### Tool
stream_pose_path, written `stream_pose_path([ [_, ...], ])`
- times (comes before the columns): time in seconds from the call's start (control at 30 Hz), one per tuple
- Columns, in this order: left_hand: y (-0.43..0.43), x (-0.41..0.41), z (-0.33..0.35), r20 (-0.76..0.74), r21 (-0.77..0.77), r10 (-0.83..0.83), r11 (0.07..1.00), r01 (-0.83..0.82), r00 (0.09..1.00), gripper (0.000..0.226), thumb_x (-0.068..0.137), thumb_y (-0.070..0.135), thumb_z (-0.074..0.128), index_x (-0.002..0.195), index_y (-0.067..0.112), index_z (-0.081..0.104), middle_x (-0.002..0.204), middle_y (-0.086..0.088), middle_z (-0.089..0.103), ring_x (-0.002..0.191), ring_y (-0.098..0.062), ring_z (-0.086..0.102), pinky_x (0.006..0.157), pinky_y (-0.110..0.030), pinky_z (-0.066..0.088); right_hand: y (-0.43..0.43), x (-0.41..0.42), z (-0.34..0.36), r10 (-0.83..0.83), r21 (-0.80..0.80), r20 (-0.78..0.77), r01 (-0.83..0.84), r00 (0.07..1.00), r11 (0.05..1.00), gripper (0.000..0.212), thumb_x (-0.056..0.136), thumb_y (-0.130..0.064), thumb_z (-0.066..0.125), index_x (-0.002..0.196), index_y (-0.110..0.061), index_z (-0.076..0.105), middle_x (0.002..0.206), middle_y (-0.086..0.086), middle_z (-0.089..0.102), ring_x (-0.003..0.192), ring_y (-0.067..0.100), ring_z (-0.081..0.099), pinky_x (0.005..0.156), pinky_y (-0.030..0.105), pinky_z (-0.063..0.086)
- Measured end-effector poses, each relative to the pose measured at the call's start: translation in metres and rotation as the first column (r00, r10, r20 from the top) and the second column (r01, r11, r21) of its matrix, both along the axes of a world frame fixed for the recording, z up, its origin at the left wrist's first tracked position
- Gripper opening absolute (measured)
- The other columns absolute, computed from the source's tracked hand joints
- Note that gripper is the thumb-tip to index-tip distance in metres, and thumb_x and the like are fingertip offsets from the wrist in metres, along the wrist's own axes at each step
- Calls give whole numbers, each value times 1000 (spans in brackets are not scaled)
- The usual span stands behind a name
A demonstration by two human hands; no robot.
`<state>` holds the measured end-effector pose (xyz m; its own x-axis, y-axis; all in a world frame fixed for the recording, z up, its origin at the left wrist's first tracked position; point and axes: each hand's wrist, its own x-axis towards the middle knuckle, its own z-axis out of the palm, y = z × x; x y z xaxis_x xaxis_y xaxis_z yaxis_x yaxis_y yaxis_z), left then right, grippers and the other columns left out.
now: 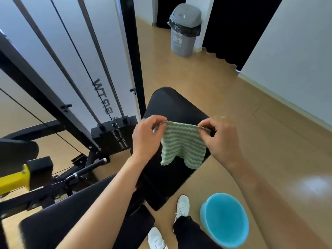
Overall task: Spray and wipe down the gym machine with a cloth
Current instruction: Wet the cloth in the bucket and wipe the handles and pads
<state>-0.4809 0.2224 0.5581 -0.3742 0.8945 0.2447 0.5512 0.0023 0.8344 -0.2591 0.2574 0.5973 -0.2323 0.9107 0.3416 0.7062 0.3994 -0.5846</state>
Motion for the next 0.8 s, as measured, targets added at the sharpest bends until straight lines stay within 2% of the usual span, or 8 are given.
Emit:
stream_pose_path([
  [0.13, 22, 28, -7, -26, 140, 329, 936, -322, 944, 26, 94, 26, 68, 120, 24, 67, 114, 8, 63, 109, -12, 54, 96, -44, 48, 29, -2, -28, -120, 33, 4, 120, 993, 992, 13, 80, -14, 82, 82, -23, 72, 102, -4, 67, 98, 26, 56, 90, 31, 37],
  [0.23, 8, 62, -40, -144, 157, 54, 987, -31, 988, 36, 99, 28, 65, 133, 17, 63, 134, 0, 60, 125, -18, 51, 103, -45, 48, 32, 1, -49, -103, -57, -101, 97, 990, 994, 18, 82, -16, 79, 91, -27, 67, 110, -8, 62, 109, 21, 58, 96, 28, 35],
  [0.33, 1, 86, -69, -188, -41, -260, 965, 257, 947, 61, 105, 38, 48, 162, 31, 26, 171, 5, 14, 159, -23, 6, 127, -49, 20, 32, 5, -54, -70, -43, -153, 64, 986, 997, 19, 86, -25, 77, 100, -27, 65, 118, -12, 62, 112, 16, 55, 100, 18, 33],
  [0.4, 12, 89, -77, -226, -123, -292, 955, 270, 929, 67, 107, 46, 36, 163, 39, 0, 172, 9, -11, 158, -25, -16, 127, -57, 6, 36, 8, -56, -73, -107, -197, 52, 978, 993, 31, 89, -43, 68, 115, -27, 63, 122, -15, 63, 113, 15, 57, 100, 17, 37],
  [0.5, 39, 77, -78, -335, -150, -283, 958, 245, 899, 65, 105, 61, 19, 159, 45, -13, 168, 9, -25, 155, -28, -24, 125, -59, -7, 47, 13, -53, -109, -237, -294, 38, 949, 971, 49, 93, -59, 51, 131, -29, 61, 122, -13, 68, 115, 8, 64, 100, 28, 48],
  [0.6, 67, 54, -75, -351, -110, -248, 968, 224, 903, 61, 103, 65, 13, 159, 49, -7, 169, 11, -23, 156, -30, -21, 125, -57, -11, 52, 11, -51, -150, -273, -268, 74, 952, 959, 49, 93, -64, 44, 123, -34, 68, 103, -10, 74, 94, 14, 68, 89, 37, 54],
  [0.7, 100, 31, -58, -294, -82, -189, 982, 173, 937, 56, 104, 59, 14, 159, 49, 15, 171, 12, -11, 157, -26, -18, 125, -55, -12, 51, 6, -53, -226, -279, -295, 142, 928, 950, 38, 93, -52, 48, 118, -34, 71, 97, -13, 74, 87, 11, 66, 83, 35, 54],
  [0.8, 133, 17, -32, -254, -74, -128, 991, 113, 959, 55, 105, 52, 14, 137, 42, 57, 164, 11, 30, 159, -22, -7, 125, -53, -12, 50, 5, -57, -259, -274, -327, 171, 909, 947, 34, 94, -42, 50, 117, -28, 72, 95, -16, 73, 88, 7, 65, 80, 27, 51],
])
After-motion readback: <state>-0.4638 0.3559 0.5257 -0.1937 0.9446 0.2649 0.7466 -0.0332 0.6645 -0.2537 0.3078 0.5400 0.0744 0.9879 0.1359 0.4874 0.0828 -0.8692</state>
